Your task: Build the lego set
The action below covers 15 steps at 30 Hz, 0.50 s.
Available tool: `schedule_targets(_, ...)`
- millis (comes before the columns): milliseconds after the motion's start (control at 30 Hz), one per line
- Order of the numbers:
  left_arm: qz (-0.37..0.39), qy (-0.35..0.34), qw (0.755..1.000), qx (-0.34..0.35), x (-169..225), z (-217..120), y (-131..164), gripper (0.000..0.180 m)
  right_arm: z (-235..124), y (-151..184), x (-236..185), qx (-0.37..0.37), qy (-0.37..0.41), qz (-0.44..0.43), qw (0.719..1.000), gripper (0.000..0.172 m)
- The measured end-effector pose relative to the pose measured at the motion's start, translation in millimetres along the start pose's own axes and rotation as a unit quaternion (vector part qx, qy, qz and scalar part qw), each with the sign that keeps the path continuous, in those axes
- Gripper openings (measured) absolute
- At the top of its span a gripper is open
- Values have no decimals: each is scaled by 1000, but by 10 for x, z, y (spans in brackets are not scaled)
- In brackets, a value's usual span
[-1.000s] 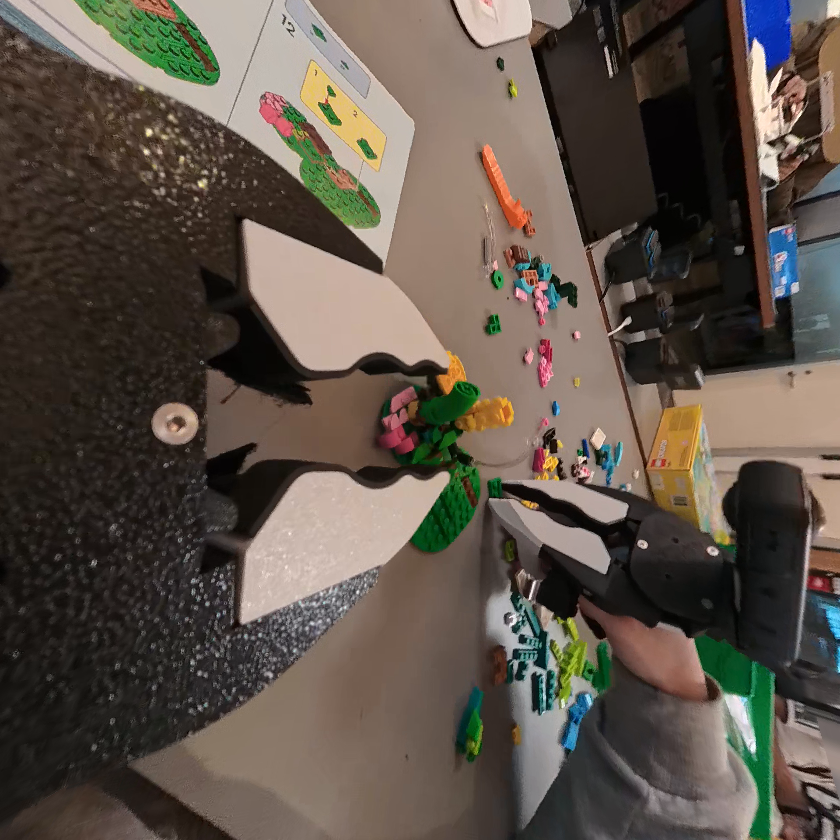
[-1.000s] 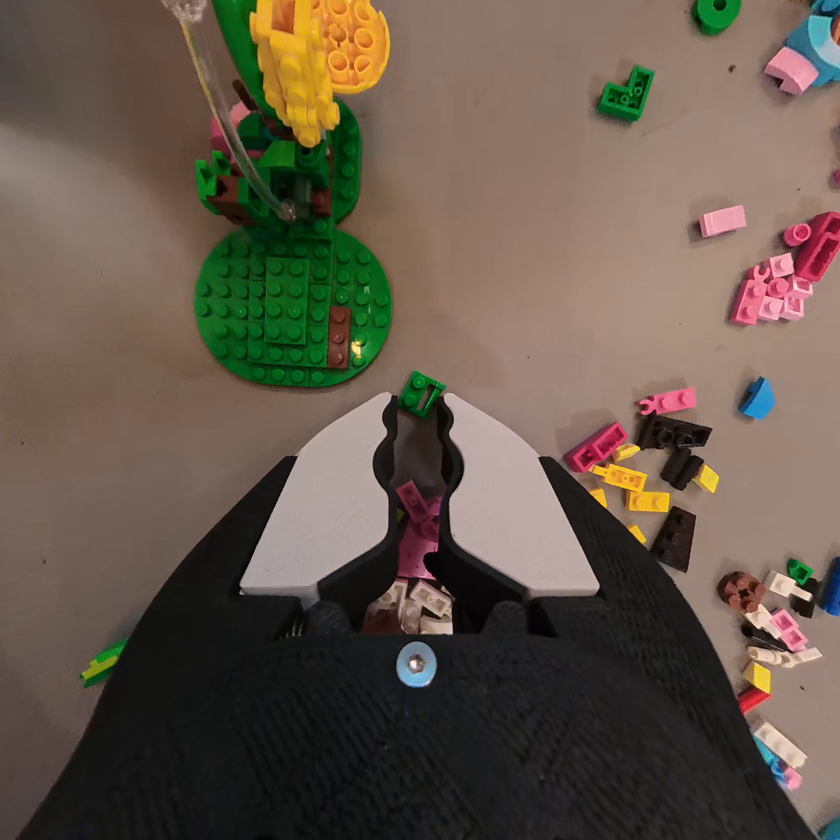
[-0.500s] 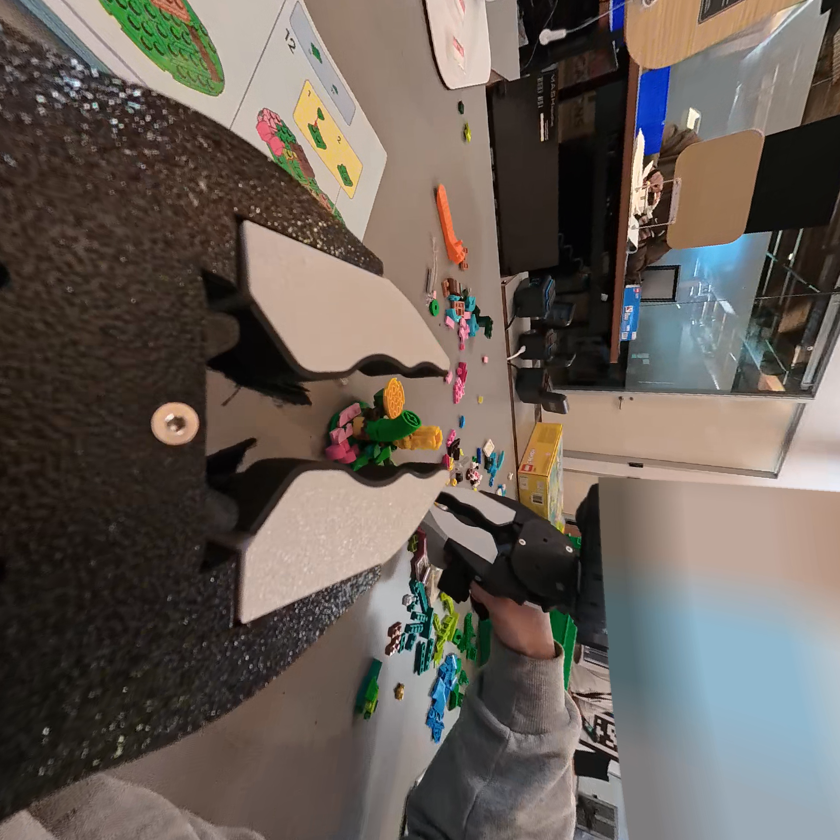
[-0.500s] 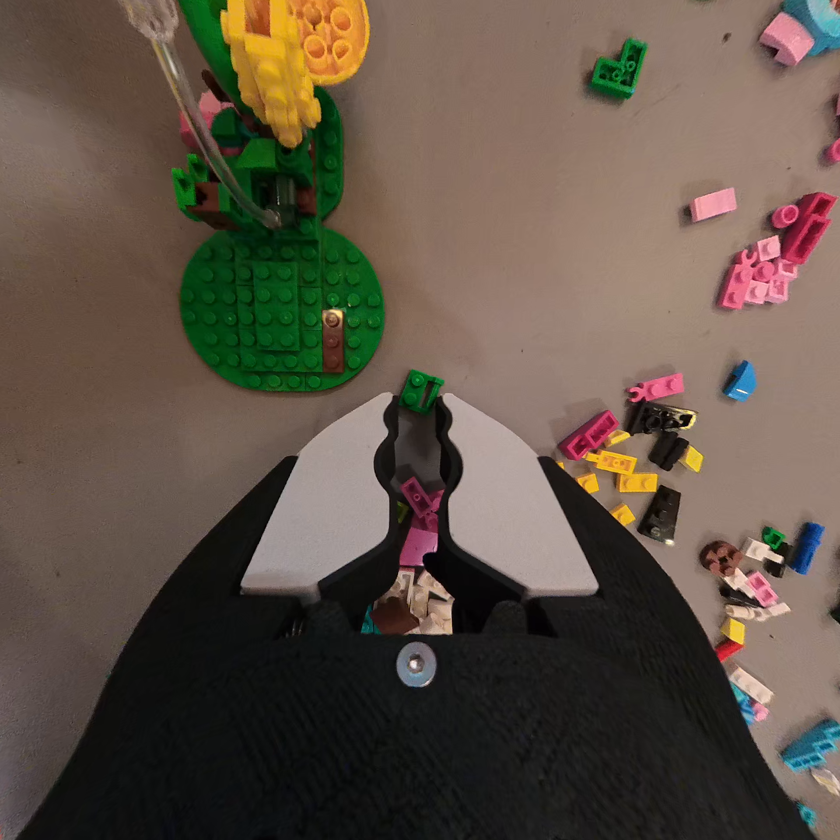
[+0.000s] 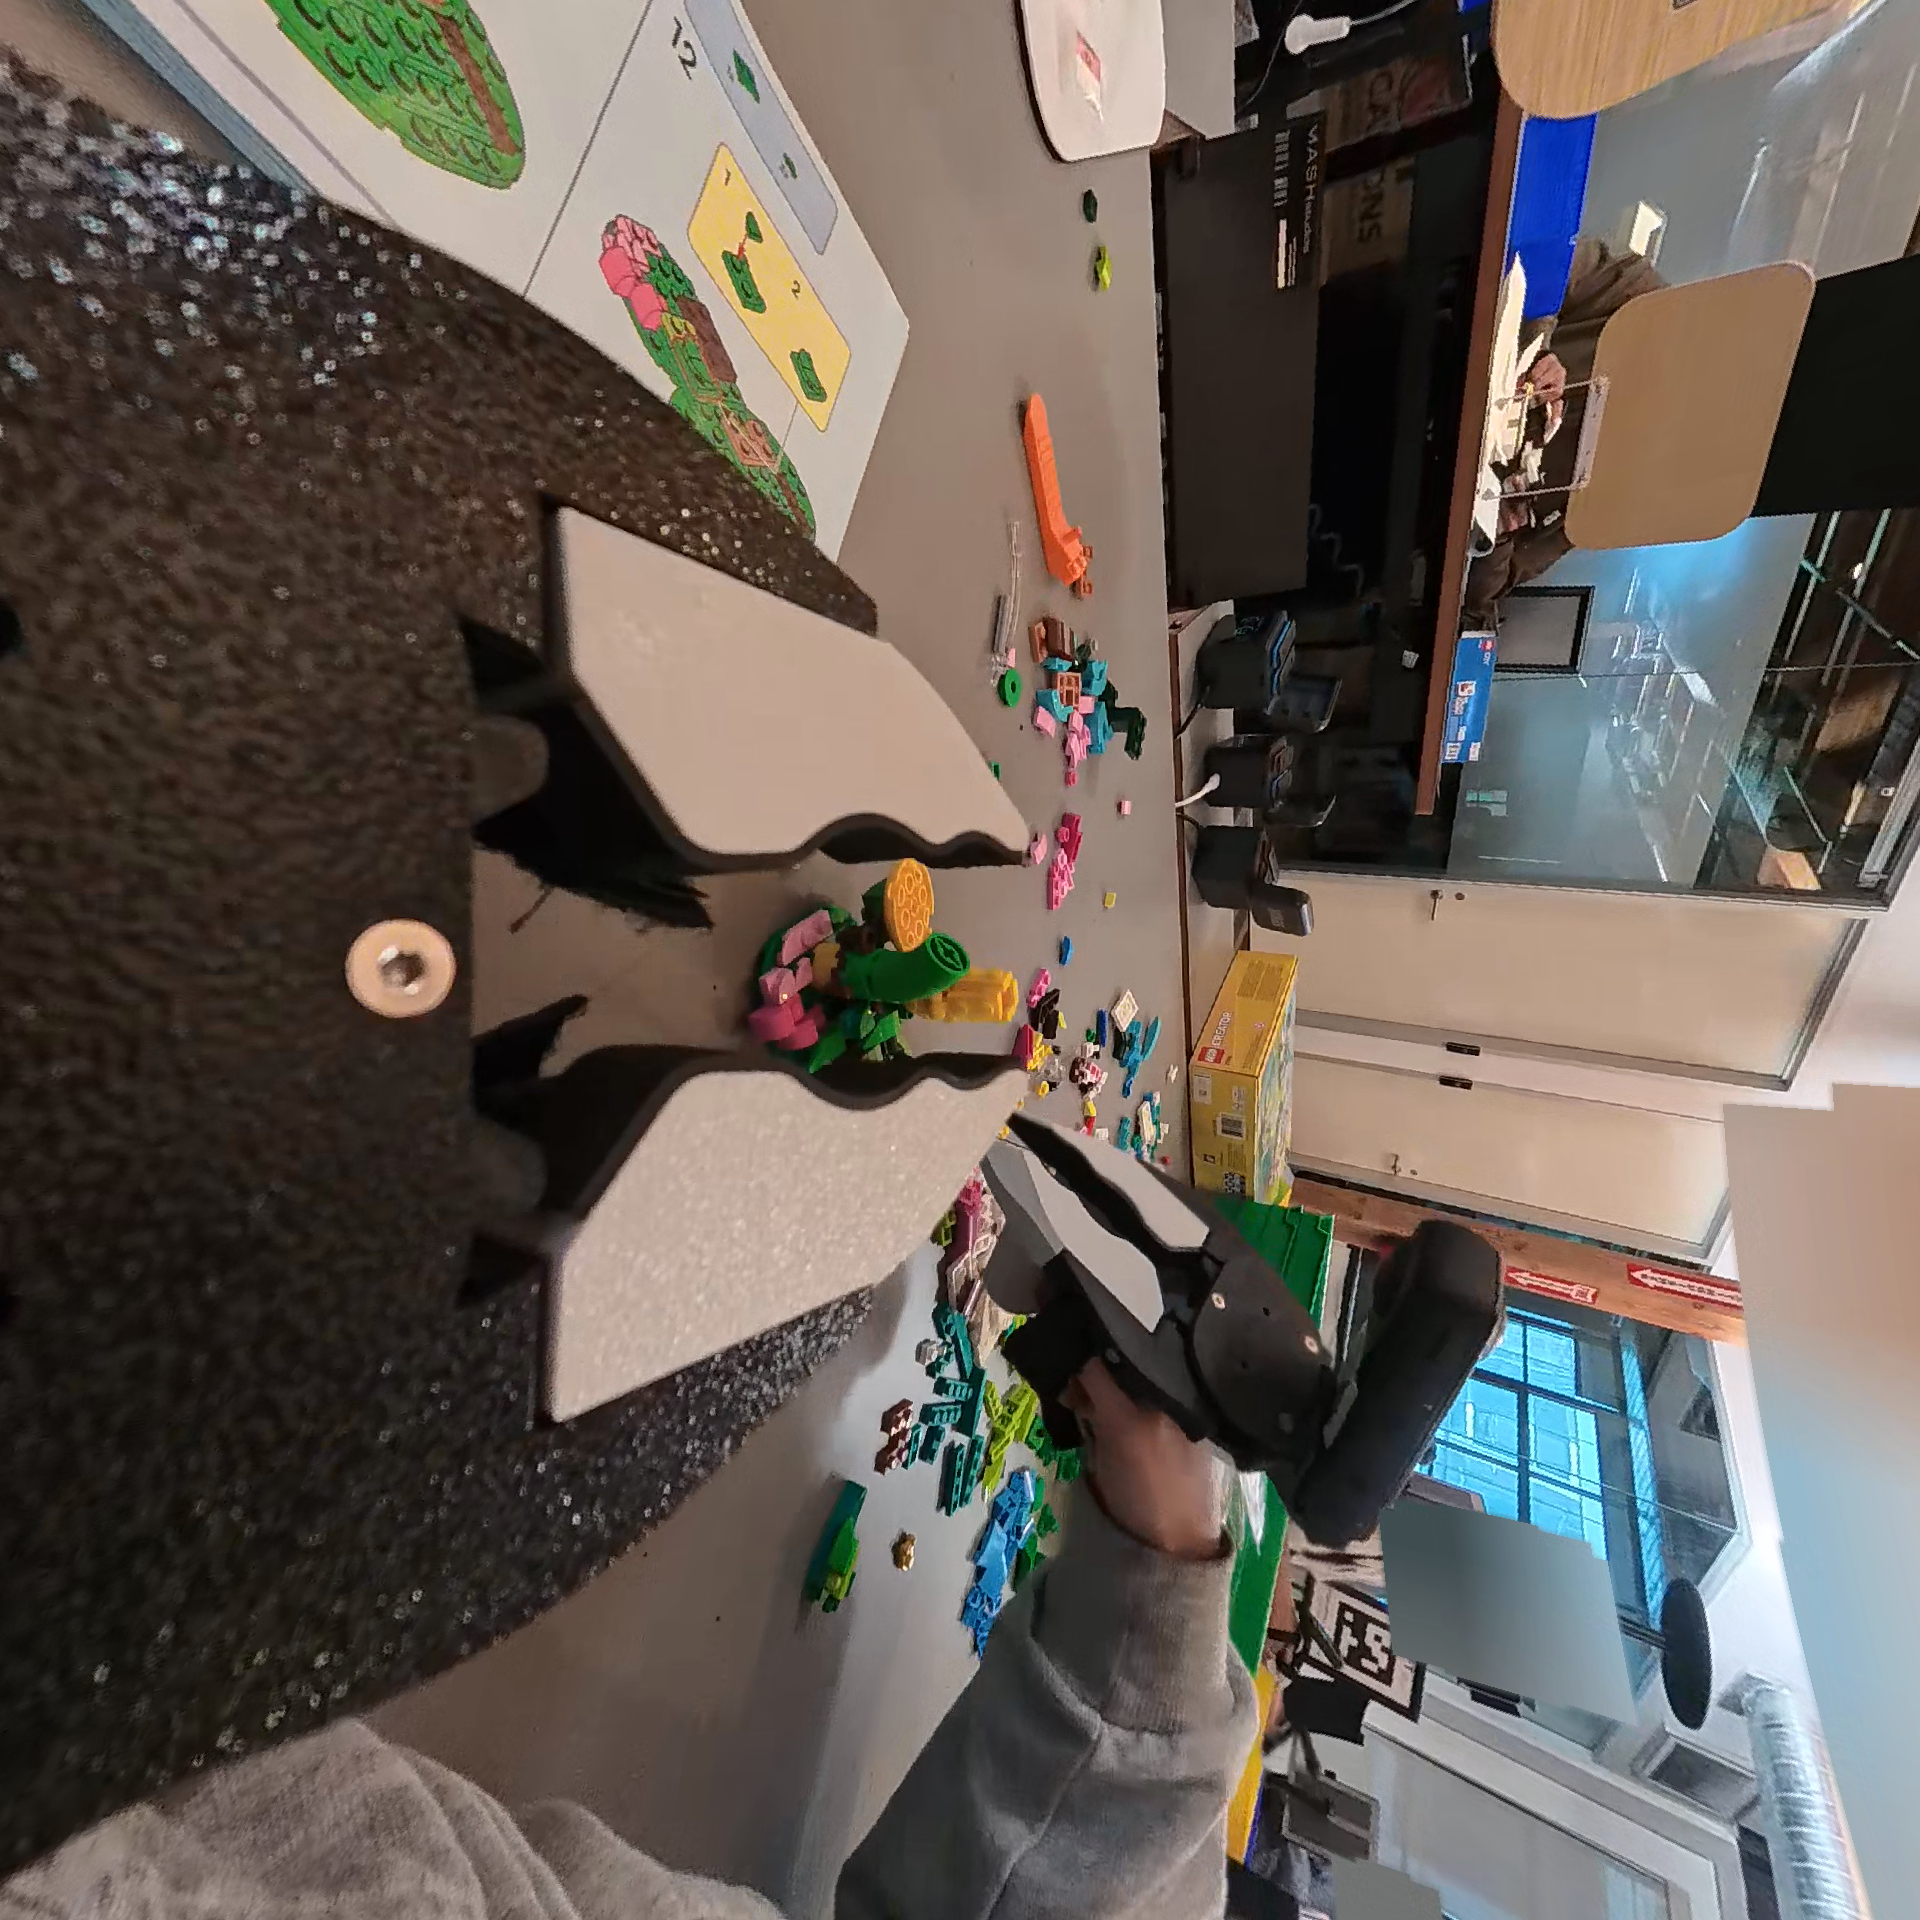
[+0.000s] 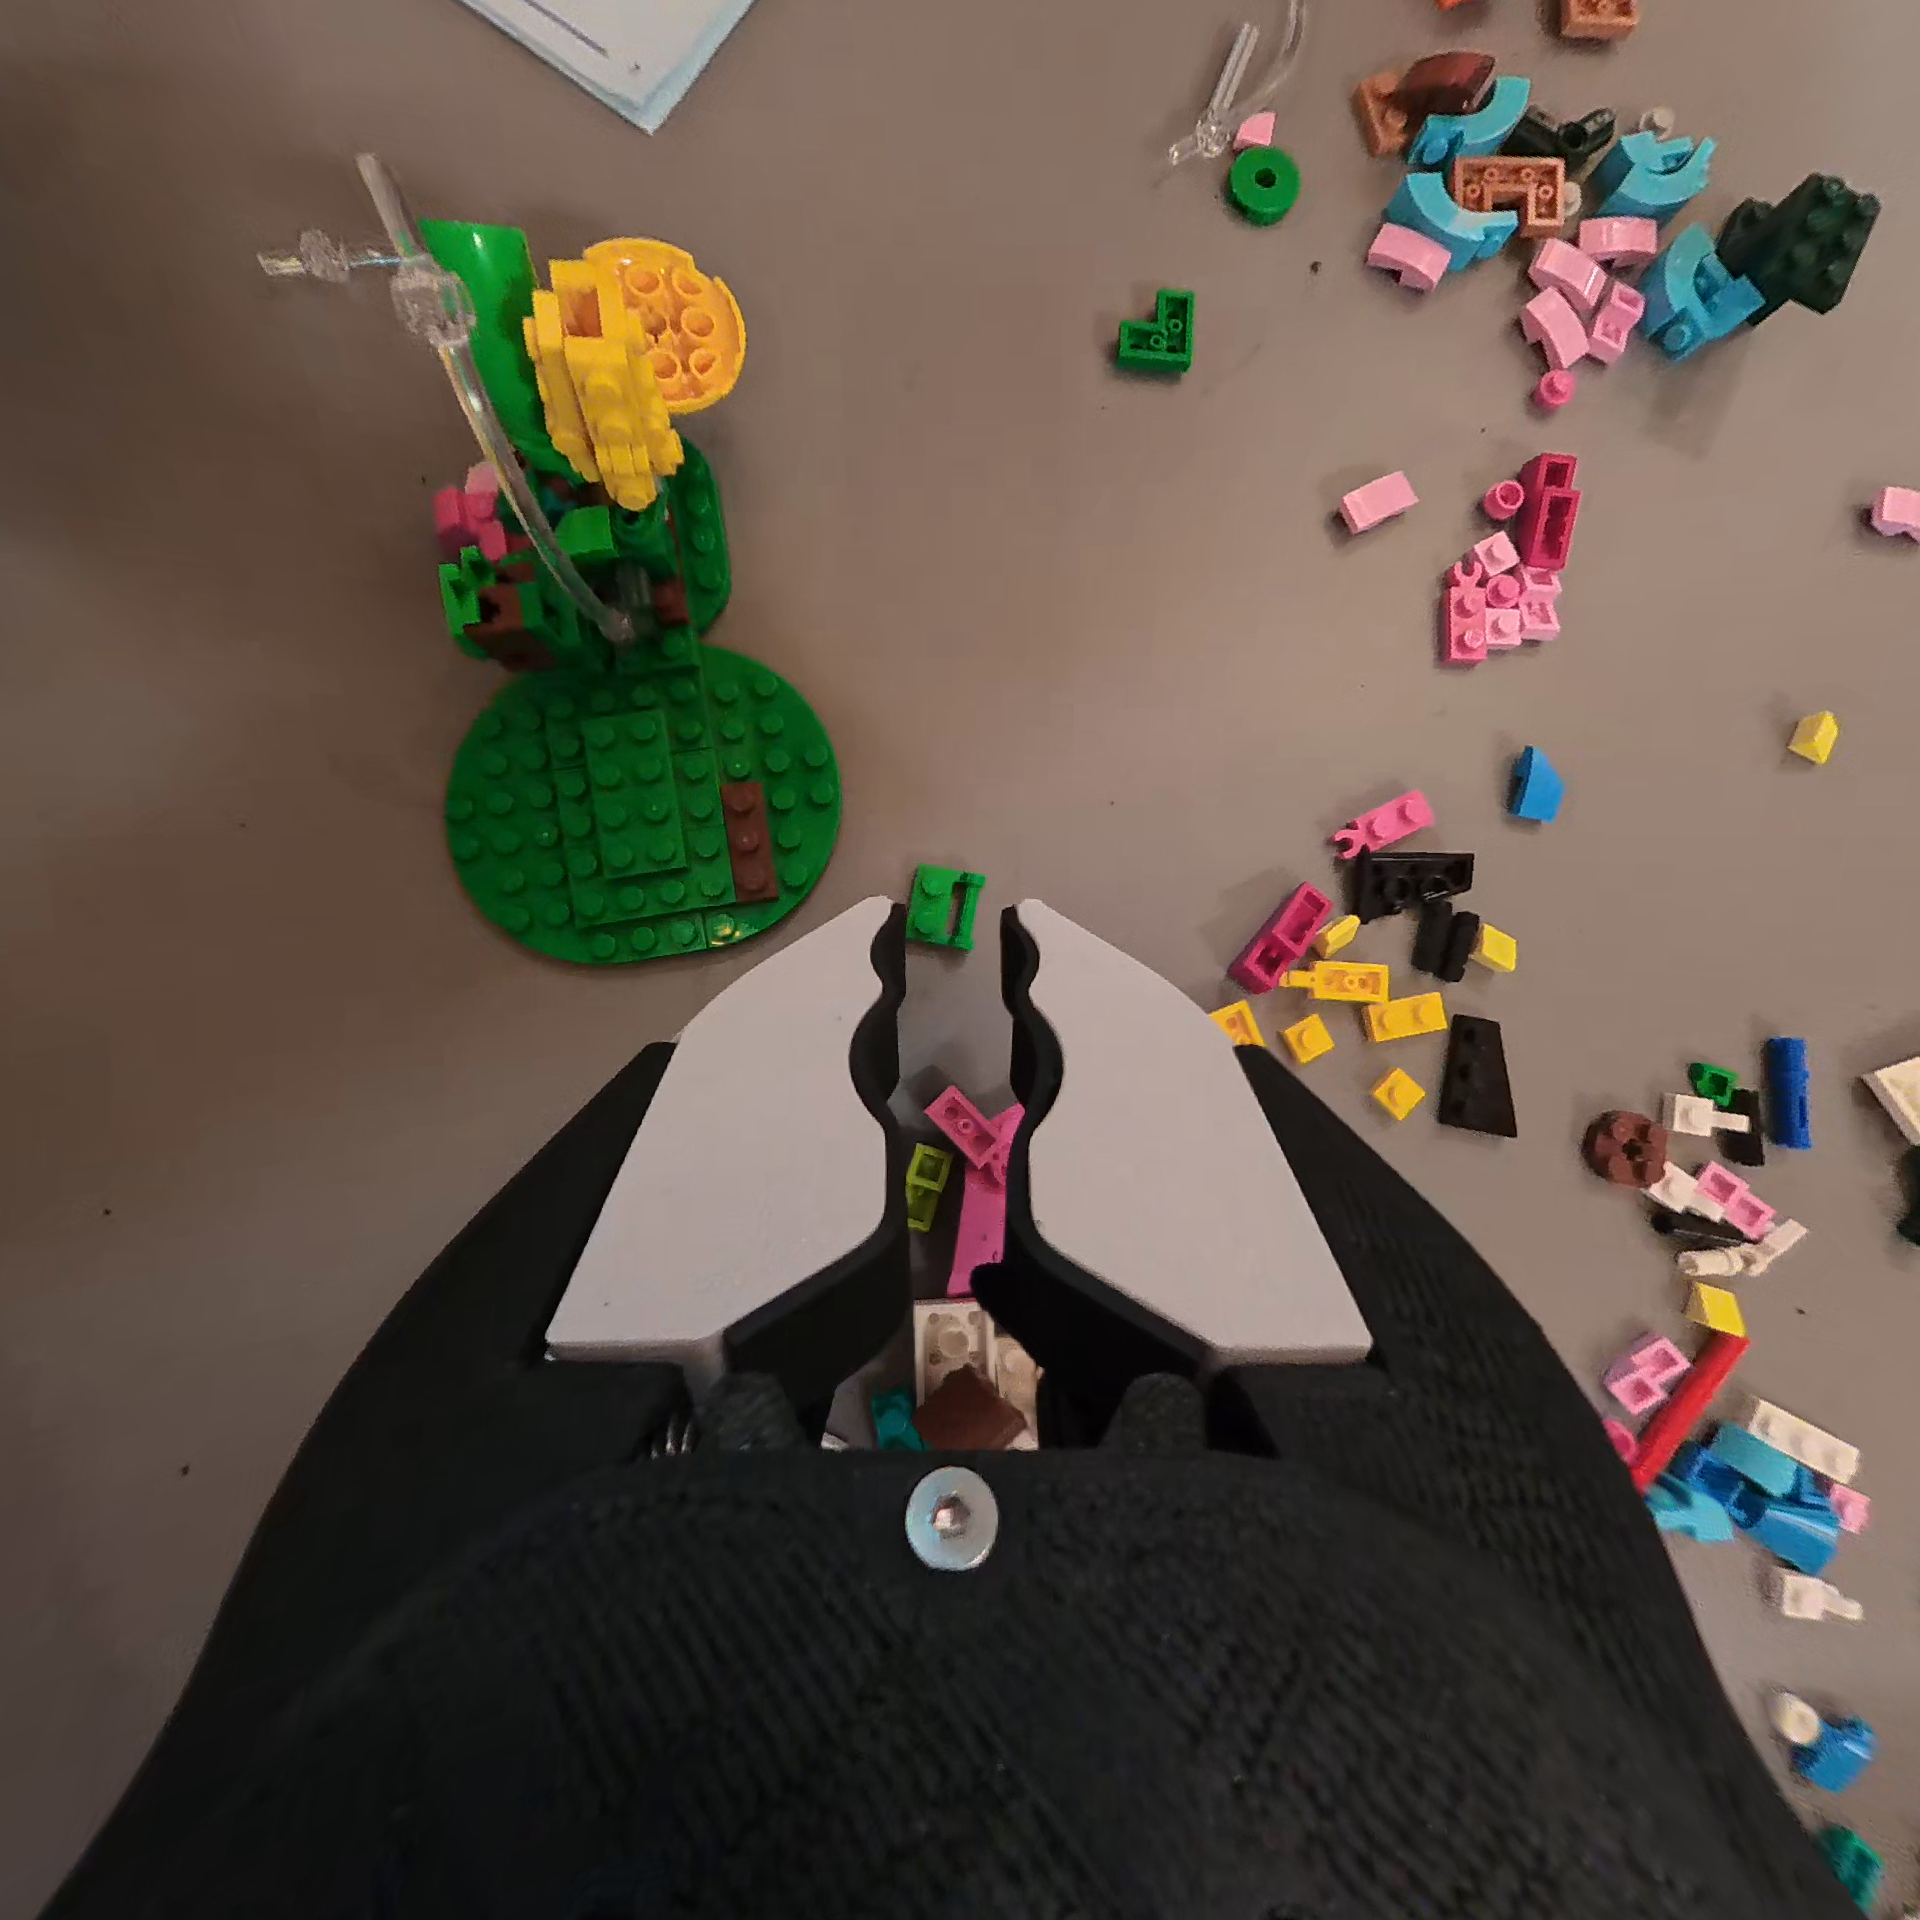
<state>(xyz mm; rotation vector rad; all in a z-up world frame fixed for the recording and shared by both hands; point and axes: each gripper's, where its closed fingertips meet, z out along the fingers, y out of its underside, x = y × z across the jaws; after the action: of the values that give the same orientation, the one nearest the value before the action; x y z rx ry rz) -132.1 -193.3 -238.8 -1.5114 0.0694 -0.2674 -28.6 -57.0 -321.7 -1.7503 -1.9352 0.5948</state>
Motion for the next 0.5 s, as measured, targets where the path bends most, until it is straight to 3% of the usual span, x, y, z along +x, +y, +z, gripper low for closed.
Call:
schedule_targets(200, 3, -3, 1000, -3, 0, 6, 9, 33, -12, -20, -226, 25, -62, -1, 998, 16)
schedule_targets(333, 2, -5, 1000, -6, -6, 12, 16, 33, -26, -134, -536, 61, -136, -10, 989, 28)
schedule_targets(500, -3, -6, 1000, -8, -19, 16, 21, 32, 85, -190, -650, 59, -124, -58, 989, 33)
